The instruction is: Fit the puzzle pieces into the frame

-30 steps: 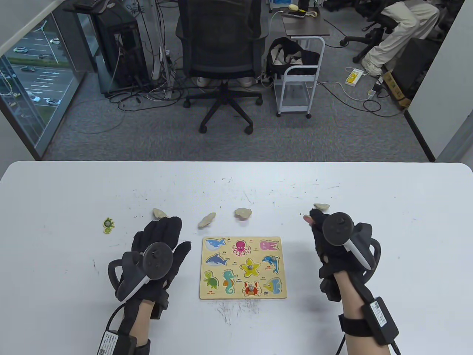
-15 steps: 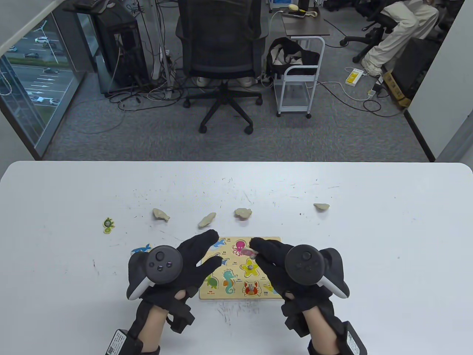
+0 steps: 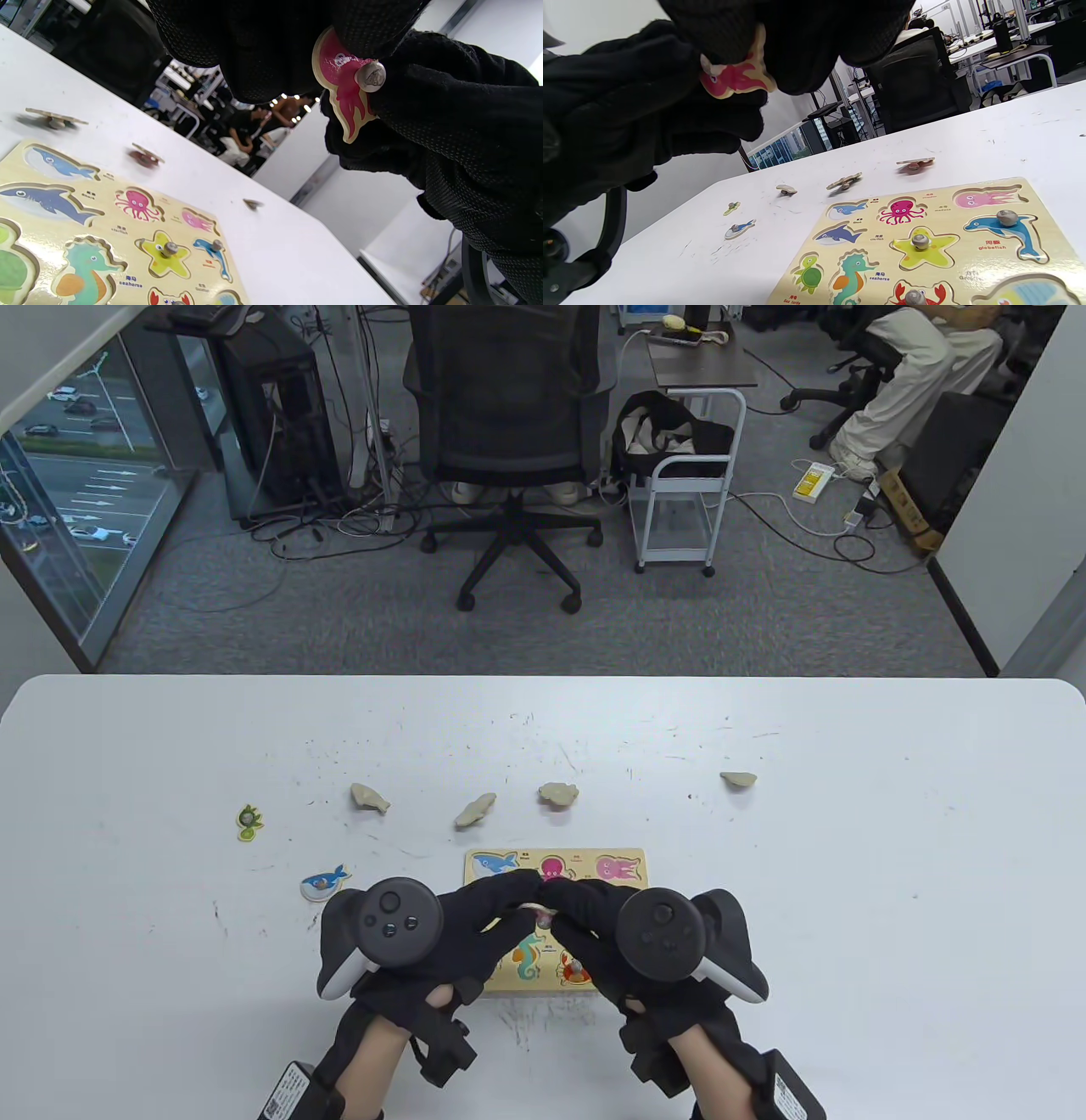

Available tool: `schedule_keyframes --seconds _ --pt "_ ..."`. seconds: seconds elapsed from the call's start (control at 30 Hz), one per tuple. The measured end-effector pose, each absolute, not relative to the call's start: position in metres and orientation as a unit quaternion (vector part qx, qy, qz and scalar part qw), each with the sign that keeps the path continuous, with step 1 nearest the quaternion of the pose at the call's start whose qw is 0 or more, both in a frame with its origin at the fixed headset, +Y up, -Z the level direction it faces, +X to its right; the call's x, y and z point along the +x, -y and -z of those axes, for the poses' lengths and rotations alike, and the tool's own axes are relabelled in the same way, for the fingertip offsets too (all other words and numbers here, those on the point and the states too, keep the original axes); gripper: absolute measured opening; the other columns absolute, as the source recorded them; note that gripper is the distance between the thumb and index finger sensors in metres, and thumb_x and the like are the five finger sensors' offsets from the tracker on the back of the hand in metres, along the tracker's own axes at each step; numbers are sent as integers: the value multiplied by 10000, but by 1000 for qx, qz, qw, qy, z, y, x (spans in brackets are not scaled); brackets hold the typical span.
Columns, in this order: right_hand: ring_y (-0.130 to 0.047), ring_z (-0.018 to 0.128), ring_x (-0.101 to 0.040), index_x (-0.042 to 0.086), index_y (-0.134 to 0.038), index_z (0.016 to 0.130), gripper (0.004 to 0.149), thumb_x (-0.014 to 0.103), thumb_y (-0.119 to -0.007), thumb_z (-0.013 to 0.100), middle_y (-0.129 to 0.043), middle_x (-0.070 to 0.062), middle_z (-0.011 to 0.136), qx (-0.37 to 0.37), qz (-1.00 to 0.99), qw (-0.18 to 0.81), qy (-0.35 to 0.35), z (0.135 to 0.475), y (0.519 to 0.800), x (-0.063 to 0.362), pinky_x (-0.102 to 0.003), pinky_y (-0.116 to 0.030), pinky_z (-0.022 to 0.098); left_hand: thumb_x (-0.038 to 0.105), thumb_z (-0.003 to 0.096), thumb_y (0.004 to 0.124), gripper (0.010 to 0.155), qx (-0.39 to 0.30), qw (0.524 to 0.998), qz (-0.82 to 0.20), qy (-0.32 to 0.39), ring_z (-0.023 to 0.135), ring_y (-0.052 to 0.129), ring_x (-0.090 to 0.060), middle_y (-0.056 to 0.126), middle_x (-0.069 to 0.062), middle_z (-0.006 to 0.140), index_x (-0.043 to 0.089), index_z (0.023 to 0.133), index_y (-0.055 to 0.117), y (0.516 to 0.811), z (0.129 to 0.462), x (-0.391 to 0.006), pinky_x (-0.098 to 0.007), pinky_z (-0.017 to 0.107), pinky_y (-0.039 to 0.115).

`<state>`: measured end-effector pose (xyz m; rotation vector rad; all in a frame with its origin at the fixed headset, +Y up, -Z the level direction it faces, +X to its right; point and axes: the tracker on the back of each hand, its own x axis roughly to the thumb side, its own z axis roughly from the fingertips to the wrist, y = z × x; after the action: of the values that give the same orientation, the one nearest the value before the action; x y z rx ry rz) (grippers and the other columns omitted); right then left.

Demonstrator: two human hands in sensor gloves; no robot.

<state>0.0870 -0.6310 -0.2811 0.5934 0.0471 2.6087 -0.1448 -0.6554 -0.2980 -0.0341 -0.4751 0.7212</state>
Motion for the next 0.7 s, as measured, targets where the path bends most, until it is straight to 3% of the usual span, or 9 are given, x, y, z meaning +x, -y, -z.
schedule_keyframes --seconds 0.33,0.53,0.7 --pt "-978 711 -164 313 -784 919 447 404 -858 488 -929 48 864 215 -944 249 -29 285 637 87 -441 -773 636 496 529 788 486 -3 917 -334 217 799 1008 -113 984 107 909 354 992 754 656 299 -145 -376 687 822" --pt "-912 806 -194 333 -690 998 539 454 -837 493 -850 56 956 188 -959 193 88 261 625 79 -464 -712 693 493 528 792 478 18 921 -352 165 769 1023 -117 1001 97 884 342 981 772 655 301 -158 -381 665 833" --pt "-896 816 -185 355 -685 990 532 458 -839 491 -833 76 963 210 -956 155 130 248 625 64 -456 -712 696 494 530 790 478 10 912 -380 152 766 1023 -116 1001 97 881 339 982 771 659 303 -162 -380 662 835"
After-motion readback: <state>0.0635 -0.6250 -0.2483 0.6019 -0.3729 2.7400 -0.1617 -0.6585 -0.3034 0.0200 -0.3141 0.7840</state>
